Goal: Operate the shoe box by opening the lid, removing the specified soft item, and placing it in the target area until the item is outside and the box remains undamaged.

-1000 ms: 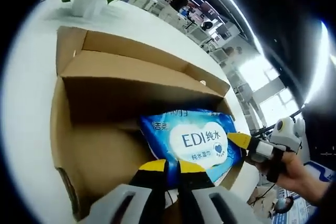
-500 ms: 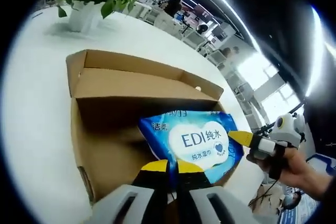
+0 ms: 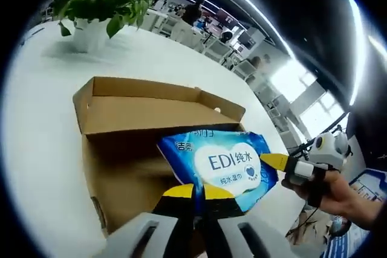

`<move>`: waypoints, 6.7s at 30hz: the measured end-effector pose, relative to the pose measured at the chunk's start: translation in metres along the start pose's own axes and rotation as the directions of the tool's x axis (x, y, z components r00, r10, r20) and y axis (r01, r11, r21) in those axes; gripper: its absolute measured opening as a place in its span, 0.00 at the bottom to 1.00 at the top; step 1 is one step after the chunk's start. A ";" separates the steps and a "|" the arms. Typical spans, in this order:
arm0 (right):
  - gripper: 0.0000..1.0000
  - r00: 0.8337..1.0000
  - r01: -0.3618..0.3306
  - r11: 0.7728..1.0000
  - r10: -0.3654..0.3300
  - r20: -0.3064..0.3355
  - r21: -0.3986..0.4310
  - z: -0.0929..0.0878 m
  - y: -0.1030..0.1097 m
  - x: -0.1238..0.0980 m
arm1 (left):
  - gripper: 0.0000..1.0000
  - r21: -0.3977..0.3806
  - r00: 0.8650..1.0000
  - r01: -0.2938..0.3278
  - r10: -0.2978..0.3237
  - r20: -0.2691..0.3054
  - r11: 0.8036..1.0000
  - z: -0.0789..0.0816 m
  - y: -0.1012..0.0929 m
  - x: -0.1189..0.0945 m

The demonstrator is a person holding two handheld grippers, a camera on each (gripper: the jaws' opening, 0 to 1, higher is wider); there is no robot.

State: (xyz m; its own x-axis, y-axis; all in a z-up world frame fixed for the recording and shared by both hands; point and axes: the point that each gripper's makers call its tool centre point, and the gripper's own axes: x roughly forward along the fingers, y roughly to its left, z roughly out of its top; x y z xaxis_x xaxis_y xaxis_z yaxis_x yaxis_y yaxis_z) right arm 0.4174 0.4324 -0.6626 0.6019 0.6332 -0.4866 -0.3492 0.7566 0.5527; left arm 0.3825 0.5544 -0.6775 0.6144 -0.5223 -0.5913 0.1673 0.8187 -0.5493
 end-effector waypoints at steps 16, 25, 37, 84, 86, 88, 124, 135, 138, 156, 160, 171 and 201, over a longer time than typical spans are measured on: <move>0.00 0.993 0.044 0.998 -0.050 0.106 0.052 0.018 -0.039 -0.060 | 0.01 0.091 0.997 0.076 -0.074 -0.026 0.993 0.008 -0.070 0.021; 0.00 0.979 0.086 0.991 -0.103 0.176 0.101 0.021 -0.072 -0.108 | 0.01 0.160 0.991 0.127 -0.117 -0.070 0.979 0.002 -0.121 0.044; 0.00 0.952 0.163 0.970 -0.203 0.230 0.183 0.016 -0.130 -0.175 | 0.01 0.216 0.969 0.221 -0.190 -0.155 0.951 -0.021 -0.193 0.084; 0.00 0.964 0.189 0.961 -0.220 0.148 0.200 0.034 -0.223 -0.182 | 0.00 0.139 0.976 0.177 -0.155 -0.152 0.974 -0.045 -0.232 0.159; 0.00 0.966 0.190 0.962 -0.219 0.135 0.195 0.033 -0.226 -0.179 | 0.00 0.137 0.977 0.168 -0.146 -0.153 0.976 -0.047 -0.231 0.162; 0.00 0.968 0.192 0.963 -0.217 0.122 0.190 0.031 -0.229 -0.176 | 0.00 0.138 0.978 0.161 -0.139 -0.158 0.977 -0.050 -0.229 0.164; 0.00 0.975 0.210 0.965 -0.219 0.042 0.158 0.015 -0.270 -0.127 | 0.04 0.145 0.986 0.025 -0.001 -0.168 0.989 -0.081 -0.194 0.201; 0.02 0.968 0.236 0.957 -0.247 0.045 0.171 0.014 -0.276 -0.128 | 0.15 0.246 0.988 0.012 0.026 -0.150 0.969 -0.072 -0.190 0.195; 0.04 0.967 0.242 0.957 -0.251 0.040 0.158 0.012 -0.275 -0.130 | 0.16 0.282 0.988 0.011 0.033 -0.150 0.959 -0.071 -0.187 0.192; 0.13 0.951 0.302 0.945 -0.307 0.025 0.129 0.004 -0.264 -0.153 | 0.21 0.328 0.988 0.030 0.021 -0.150 0.944 -0.070 -0.187 0.169; 0.14 0.949 0.308 0.943 -0.313 0.025 0.125 0.002 -0.261 -0.158 | 0.21 0.370 0.989 0.020 0.037 -0.145 0.929 -0.071 -0.183 0.160; 0.12 0.944 0.324 0.939 -0.330 0.031 0.115 -0.002 -0.246 -0.165 | 0.21 0.333 0.992 0.085 -0.048 -0.117 0.939 -0.066 -0.187 0.139; 0.13 0.982 0.183 0.982 -0.185 0.034 0.042 0.004 -0.126 -0.083 | 0.21 0.356 0.988 0.098 -0.134 0.078 0.929 -0.020 -0.113 0.034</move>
State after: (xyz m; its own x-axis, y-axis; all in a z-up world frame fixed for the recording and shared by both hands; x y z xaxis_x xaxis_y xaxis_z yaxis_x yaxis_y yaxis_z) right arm 0.4147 0.2836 -0.6894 0.6798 0.4769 -0.5572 -0.2030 0.8524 0.4819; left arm 0.3693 0.4396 -0.6478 0.6445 -0.6070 -0.4650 0.4904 0.7947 -0.3578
